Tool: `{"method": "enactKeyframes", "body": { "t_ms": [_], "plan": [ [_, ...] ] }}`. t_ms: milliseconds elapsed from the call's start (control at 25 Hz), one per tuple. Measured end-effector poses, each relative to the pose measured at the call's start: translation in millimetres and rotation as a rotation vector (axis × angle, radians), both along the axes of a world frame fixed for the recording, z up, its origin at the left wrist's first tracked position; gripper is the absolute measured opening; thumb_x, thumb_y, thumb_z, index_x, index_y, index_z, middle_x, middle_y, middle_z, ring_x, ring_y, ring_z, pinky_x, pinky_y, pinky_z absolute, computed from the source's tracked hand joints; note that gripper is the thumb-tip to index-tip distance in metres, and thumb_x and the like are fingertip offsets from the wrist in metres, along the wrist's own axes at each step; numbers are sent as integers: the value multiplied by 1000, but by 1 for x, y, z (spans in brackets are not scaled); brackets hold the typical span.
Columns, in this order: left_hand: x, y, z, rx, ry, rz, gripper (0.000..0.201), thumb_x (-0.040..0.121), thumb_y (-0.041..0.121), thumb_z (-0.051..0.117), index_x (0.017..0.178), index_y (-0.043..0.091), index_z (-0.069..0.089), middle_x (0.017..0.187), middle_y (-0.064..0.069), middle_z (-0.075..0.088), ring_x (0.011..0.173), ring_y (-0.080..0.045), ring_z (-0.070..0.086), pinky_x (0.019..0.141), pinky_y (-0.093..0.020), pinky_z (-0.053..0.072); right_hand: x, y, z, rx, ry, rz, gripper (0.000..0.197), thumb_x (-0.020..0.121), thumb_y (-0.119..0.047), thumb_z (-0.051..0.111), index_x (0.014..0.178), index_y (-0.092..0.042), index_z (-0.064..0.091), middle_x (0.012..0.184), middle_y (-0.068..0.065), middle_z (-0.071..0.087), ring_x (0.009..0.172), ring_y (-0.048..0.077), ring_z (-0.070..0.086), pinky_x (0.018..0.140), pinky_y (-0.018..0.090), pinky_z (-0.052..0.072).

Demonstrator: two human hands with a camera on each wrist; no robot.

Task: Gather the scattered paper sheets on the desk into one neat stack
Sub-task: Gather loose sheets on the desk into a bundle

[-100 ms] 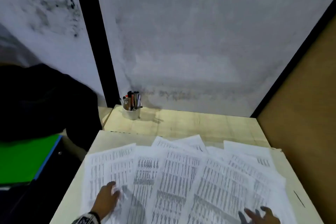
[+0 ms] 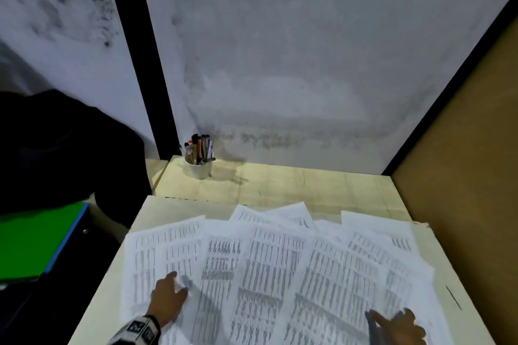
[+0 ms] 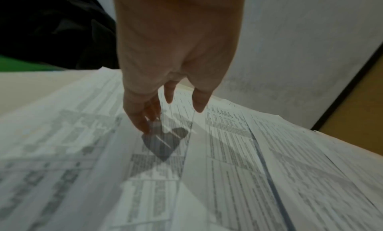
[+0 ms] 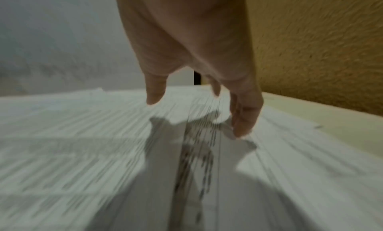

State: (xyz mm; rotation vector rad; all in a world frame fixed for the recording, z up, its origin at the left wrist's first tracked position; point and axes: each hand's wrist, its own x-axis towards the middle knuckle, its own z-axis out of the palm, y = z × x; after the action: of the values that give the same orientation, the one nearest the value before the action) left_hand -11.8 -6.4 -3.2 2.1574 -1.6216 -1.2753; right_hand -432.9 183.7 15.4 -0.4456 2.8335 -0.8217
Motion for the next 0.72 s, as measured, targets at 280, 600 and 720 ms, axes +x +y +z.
{"method": "enactKeyframes", "body": {
  "t_ms": [280, 600, 720],
  "plan": [
    [-37, 3, 1, 52, 252, 35, 56, 85, 11, 58, 135, 2, 36, 132, -24, 50, 115, -35, 52, 97, -39, 40, 31, -42, 9, 282, -395, -88, 82, 66, -41, 76, 132, -6, 41, 133, 19, 48, 121, 36, 48, 101, 41, 42],
    [-79, 11, 7, 98, 476, -231, 41, 86, 29, 59, 122, 24, 41, 115, 0, 59, 103, -17, 58, 79, -19, 46, 87, -69, 21, -16, -515, 295, 58, 75, -8, 69, 128, -4, 46, 128, 16, 53, 116, 29, 52, 100, 31, 42],
    [-92, 20, -1, 152, 479, -239, 58, 80, 29, 66, 131, 21, 40, 124, -1, 58, 110, -17, 57, 94, -31, 48, 106, -78, 21, -117, -700, 375, 51, 81, 3, 64, 127, -4, 43, 119, 7, 53, 123, 23, 48, 89, 17, 37]
  ]
}}
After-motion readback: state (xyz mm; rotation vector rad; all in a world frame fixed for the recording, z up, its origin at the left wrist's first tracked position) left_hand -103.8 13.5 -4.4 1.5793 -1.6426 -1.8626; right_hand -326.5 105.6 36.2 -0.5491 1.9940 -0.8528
